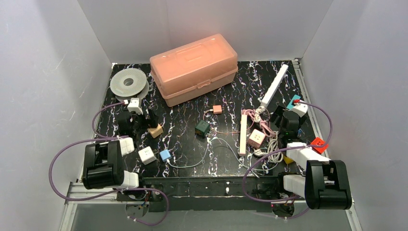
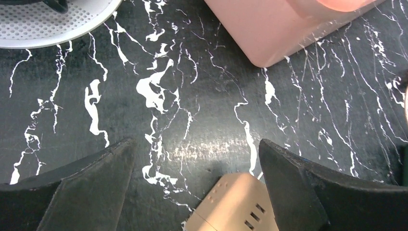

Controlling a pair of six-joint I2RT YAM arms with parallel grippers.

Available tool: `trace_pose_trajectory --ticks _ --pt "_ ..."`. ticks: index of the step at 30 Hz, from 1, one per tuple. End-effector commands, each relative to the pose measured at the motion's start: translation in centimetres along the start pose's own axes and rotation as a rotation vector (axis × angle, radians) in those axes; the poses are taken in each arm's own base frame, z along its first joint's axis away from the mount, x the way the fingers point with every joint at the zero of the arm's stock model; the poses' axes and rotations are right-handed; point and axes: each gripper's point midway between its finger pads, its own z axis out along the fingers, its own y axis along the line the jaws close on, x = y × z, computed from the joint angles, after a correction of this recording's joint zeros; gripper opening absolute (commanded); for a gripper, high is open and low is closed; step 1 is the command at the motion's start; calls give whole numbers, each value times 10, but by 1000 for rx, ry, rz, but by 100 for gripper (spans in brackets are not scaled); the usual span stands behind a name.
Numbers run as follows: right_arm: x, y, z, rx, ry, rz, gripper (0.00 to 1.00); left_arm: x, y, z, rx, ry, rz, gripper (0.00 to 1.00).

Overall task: Pull the plug off the socket
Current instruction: Reset both arms

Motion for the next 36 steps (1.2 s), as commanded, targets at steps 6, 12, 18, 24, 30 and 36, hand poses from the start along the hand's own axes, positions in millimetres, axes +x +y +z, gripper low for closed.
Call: trace_pose_trajectory --ticks 6,12,18,24,30,36 --pt "-22 17 3 -87 -85 -16 88 -13 7 11 -26 -88 59 98" --pt "-27 12 -5 -71 -134 20 88 -1 -1 6 -8 -123 108 98" --pt "-42 7 5 -49 -196 -44 91 -3 2 12 -22 -121 98 98" --pt "-22 20 7 -159 -220 -85 90 -2 2 12 -28 -108 100 98" --pt "-20 23 19 -200 -180 -108 93 -3 2 12 -25 -116 101 98" --pt "-19 23 18 -201 -169 -112 94 -3 2 12 -25 -114 103 98"
